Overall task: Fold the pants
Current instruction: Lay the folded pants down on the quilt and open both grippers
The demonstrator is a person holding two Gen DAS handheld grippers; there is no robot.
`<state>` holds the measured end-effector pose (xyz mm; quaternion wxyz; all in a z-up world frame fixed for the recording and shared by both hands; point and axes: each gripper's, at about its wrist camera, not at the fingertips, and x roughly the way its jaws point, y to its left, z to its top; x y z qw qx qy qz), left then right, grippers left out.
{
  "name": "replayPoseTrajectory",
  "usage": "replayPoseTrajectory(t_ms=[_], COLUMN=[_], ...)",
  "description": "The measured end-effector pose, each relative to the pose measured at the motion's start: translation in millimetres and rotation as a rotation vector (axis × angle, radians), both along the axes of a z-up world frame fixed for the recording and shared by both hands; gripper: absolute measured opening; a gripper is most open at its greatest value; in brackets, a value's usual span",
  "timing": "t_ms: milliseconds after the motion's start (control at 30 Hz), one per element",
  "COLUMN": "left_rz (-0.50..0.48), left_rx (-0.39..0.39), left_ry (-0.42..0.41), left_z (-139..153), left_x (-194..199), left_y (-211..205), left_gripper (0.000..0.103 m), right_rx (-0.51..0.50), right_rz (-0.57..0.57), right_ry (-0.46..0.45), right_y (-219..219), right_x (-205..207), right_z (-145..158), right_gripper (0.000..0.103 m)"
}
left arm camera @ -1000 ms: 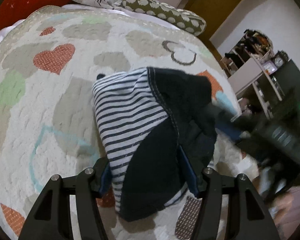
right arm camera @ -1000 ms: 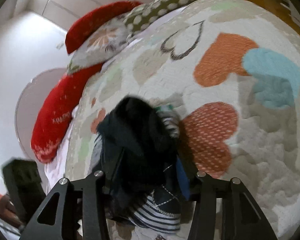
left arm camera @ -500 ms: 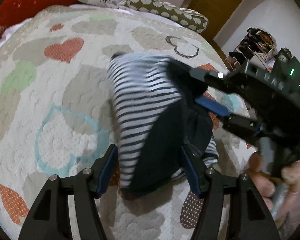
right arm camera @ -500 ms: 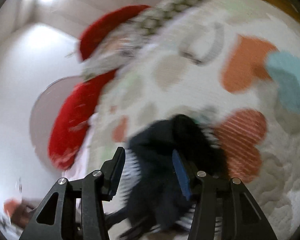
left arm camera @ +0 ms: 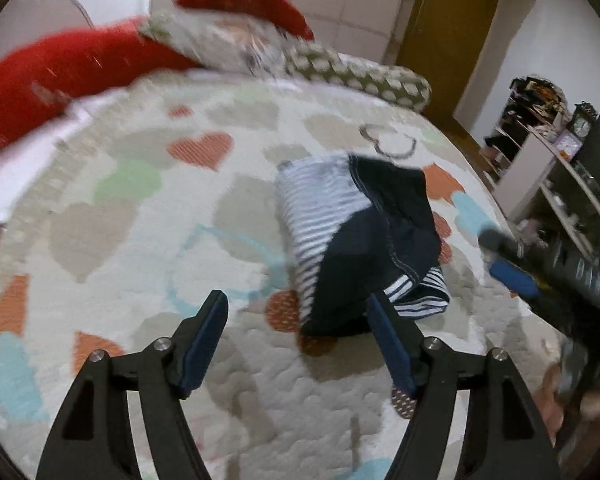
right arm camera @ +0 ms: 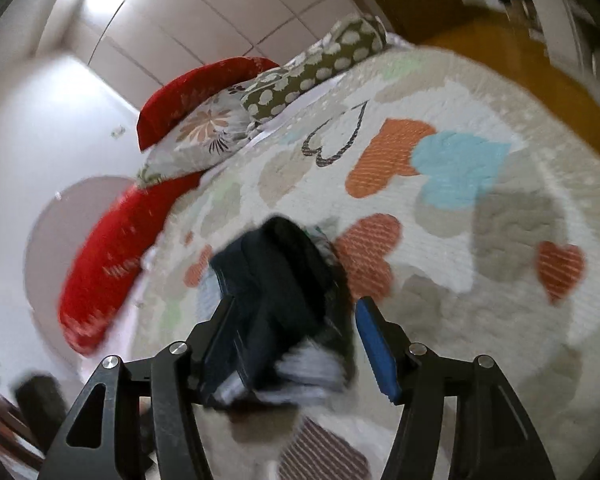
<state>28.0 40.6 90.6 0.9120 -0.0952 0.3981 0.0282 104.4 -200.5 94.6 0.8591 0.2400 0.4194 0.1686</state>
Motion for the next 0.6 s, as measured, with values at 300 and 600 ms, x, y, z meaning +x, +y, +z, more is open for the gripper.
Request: replayPoseTrajectory(t_ms=[300, 600], left_rz=[0.168, 0.113], left_rx=[0.18, 0.075], left_ry=[-0.367, -0.476], left_z=[62.2, 102.8], left_x=[-80.1, -103.6], left_y=[-0.8, 3.8], left_gripper=[0.103, 0.103], right_rx=[-0.217, -0.266], right_rz=[0.05, 0.011], right_ry=[-0.095, -0.123], right_y=[22.4, 18.8], right_x=[-72.8, -101.2], right_z=[1.4, 10.1], right_gripper=[0.067, 0.069])
